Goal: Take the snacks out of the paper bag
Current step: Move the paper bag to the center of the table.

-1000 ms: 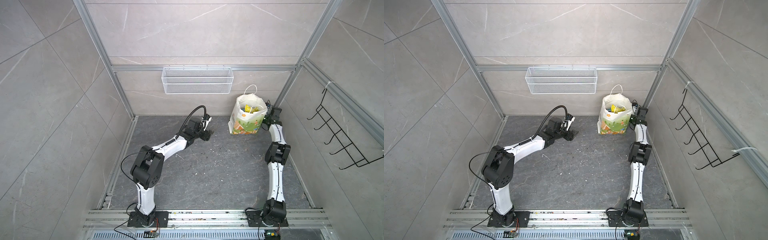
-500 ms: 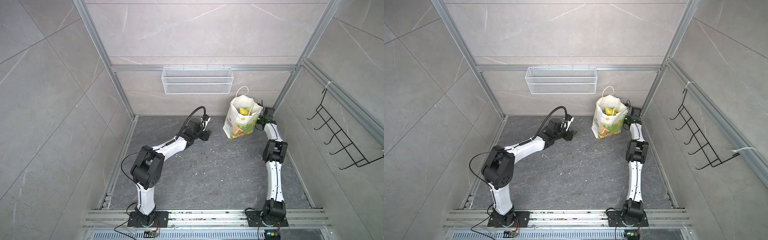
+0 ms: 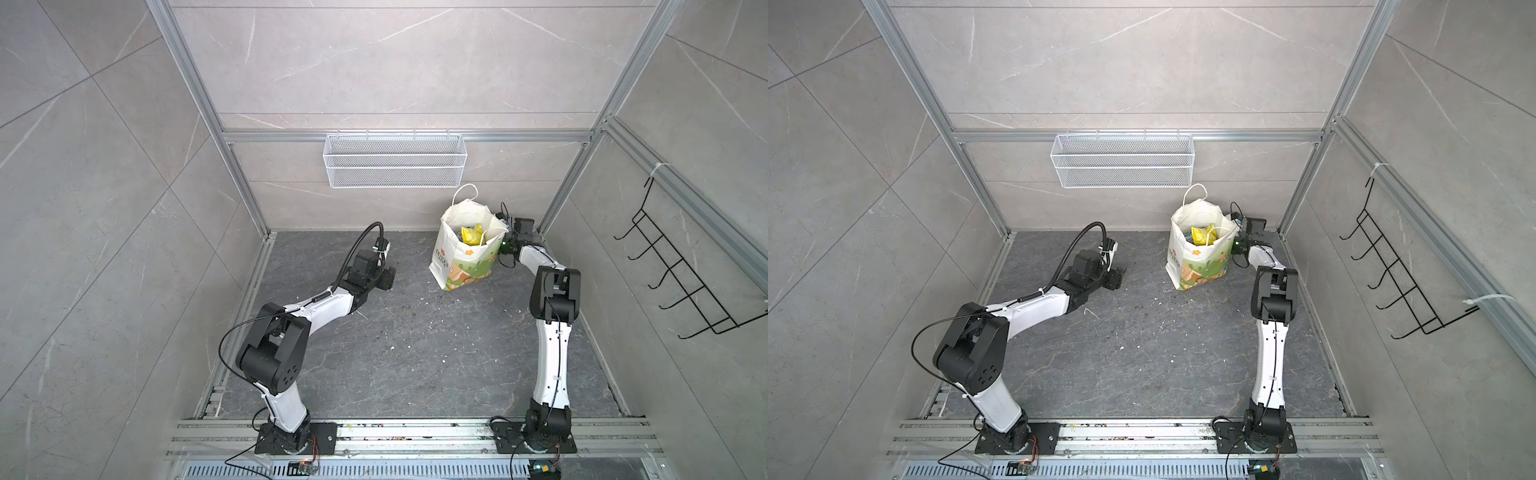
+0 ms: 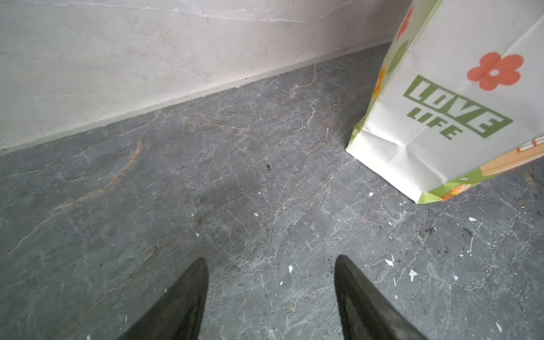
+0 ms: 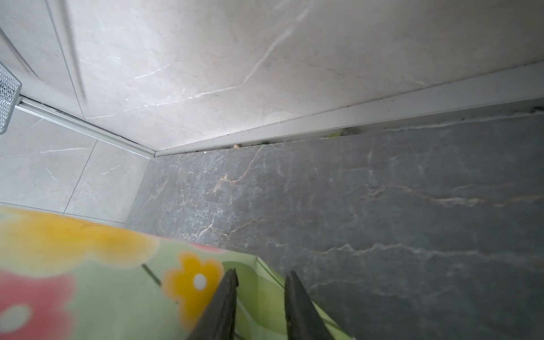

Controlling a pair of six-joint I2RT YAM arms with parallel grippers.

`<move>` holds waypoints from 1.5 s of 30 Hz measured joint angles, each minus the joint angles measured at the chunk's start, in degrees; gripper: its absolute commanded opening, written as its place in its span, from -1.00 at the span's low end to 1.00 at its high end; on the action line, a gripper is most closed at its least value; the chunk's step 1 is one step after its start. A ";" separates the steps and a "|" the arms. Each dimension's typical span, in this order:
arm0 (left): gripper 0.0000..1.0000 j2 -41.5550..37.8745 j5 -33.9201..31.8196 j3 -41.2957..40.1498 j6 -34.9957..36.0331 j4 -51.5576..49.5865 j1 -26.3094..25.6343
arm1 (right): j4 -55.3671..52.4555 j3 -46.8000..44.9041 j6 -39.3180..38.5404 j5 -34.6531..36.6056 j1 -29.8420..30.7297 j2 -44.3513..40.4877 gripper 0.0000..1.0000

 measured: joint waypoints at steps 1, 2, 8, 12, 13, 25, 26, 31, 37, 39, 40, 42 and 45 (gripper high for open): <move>0.39 -0.52 -0.42 -0.57 -0.24 0.17 0.11 | 0.79 -1.73 0.00 0.59 0.31 -1.20 -0.37; 0.39 -1.18 -0.92 -1.44 -0.57 0.57 0.28 | 1.77 -3.39 0.09 1.27 0.66 -2.40 -0.37; 0.38 -3.74 -2.91 -5.64 -2.49 1.07 2.80 | 7.45 -15.34 1.92 7.41 2.99 -9.75 -0.35; 0.37 -5.25 -3.74 -6.67 -3.15 0.35 3.98 | 10.01 -22.71 3.26 11.91 4.87 -14.32 -0.32; 0.37 -5.77 -3.85 -6.95 -3.21 0.33 4.04 | 10.78 -24.30 3.76 12.72 5.29 -15.26 -0.32; 0.37 -12.35 -5.77 -13.66 -5.16 1.73 3.96 | 13.29 -37.66 8.61 23.17 10.23 -25.94 -0.28; 0.37 -12.59 -6.05 -14.21 -5.31 1.66 3.96 | 13.57 -39.19 9.03 24.02 11.10 -27.30 -0.26; 0.36 -12.63 -6.34 -14.34 -5.75 1.25 3.96 | 15.06 -45.11 10.97 26.34 14.91 -32.61 -0.21; 0.36 -12.61 -6.32 -14.29 -5.86 1.22 3.96 | 15.72 -48.19 12.13 27.15 18.05 -35.10 -0.20; 0.35 -12.61 -6.29 -14.10 -5.86 1.18 3.96 | 16.22 -49.68 13.25 28.15 18.82 -36.04 -0.17; 0.35 -12.61 -6.29 -13.97 -5.86 1.16 3.96 | 16.63 -50.56 13.94 29.03 19.23 -36.63 -0.14; 0.35 -12.59 -6.27 -13.57 -5.86 1.18 3.96 | 17.81 -52.98 16.04 31.01 20.33 -38.27 -0.12; 0.35 -12.57 -6.29 -13.35 -5.88 1.20 3.96 | 19.69 -55.71 18.88 33.18 22.51 -39.93 -0.12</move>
